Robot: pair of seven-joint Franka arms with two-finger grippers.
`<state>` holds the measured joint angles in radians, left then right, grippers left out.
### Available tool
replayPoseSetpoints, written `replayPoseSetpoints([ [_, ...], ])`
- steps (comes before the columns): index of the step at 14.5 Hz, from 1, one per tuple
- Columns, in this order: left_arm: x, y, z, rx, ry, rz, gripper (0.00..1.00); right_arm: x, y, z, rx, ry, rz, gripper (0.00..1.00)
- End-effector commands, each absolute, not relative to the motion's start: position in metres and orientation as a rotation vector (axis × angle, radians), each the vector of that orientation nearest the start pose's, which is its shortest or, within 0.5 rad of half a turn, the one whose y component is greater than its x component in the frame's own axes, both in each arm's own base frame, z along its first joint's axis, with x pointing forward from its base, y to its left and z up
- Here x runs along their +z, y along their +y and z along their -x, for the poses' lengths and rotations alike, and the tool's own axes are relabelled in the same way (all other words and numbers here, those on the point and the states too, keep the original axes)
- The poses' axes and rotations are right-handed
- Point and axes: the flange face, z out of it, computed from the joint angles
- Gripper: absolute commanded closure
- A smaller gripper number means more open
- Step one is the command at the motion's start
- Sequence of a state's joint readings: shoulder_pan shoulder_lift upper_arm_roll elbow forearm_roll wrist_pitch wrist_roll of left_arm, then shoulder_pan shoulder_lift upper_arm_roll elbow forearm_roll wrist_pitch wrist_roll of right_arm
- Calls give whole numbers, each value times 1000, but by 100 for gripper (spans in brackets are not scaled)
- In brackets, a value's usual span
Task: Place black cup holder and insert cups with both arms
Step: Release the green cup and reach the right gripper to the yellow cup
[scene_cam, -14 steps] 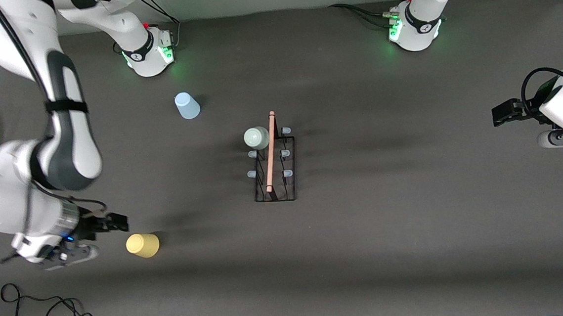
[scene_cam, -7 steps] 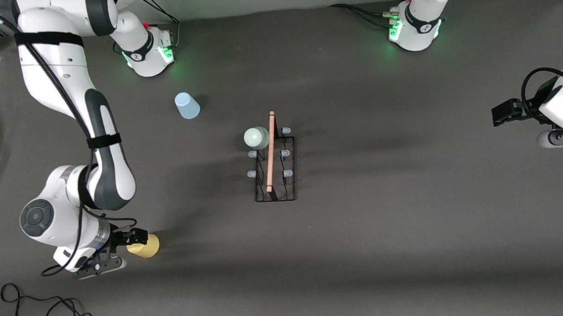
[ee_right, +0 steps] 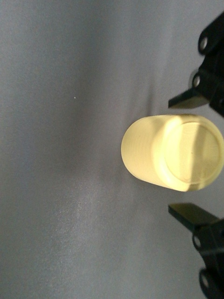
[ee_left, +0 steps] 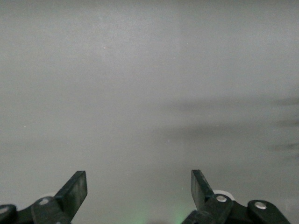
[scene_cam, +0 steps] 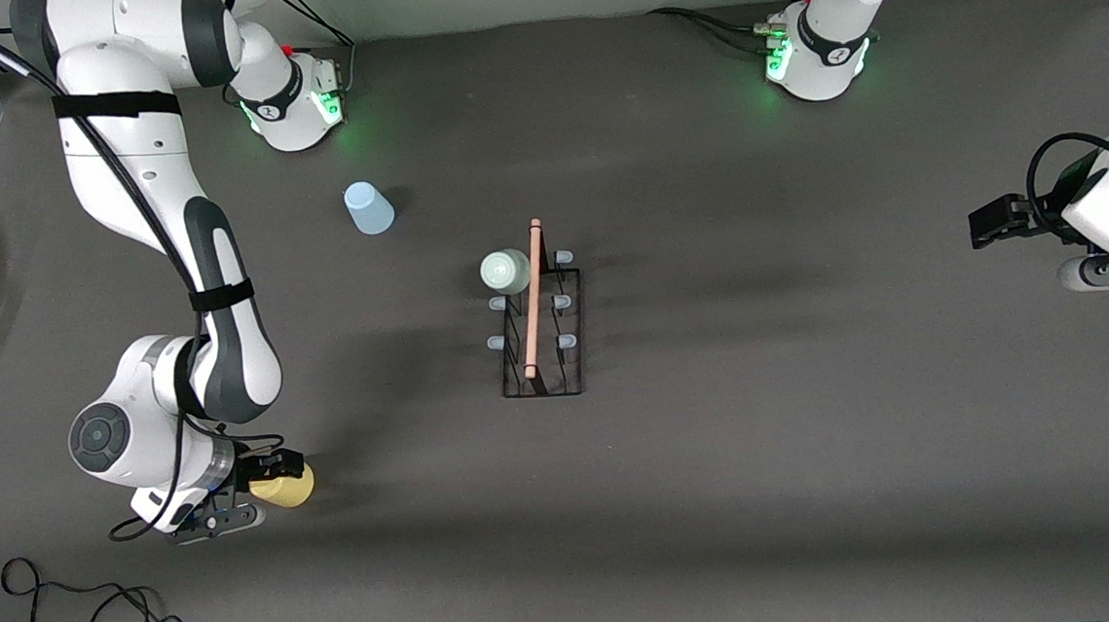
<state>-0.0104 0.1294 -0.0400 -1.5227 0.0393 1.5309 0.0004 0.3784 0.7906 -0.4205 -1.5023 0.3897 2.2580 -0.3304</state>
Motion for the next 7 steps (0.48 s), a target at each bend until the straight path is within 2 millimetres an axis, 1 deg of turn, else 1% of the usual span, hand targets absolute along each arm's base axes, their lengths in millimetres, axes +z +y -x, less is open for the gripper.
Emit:
replayPoseSetpoints([
  [1, 576, -24, -576, 185, 75, 3107, 1, 230, 31, -717, -102, -312, 3106, 68],
  [2, 576, -24, -576, 185, 75, 3107, 1, 235, 31, -717, -105, -319, 3101, 70],
  [3, 576, -24, -576, 185, 75, 3107, 1, 247, 34, -718, -116, -318, 3093, 70],
  [5, 576, -24, -576, 185, 75, 3107, 1, 310, 34, -712, -70, -324, 3053, 69],
  [6, 576, -24, -576, 185, 75, 3107, 1, 348, 30, -710, -61, -344, 3059, 69],
  [7, 576, -24, -576, 185, 75, 3107, 1, 377, 31, -703, -16, -378, 3072, 69],
])
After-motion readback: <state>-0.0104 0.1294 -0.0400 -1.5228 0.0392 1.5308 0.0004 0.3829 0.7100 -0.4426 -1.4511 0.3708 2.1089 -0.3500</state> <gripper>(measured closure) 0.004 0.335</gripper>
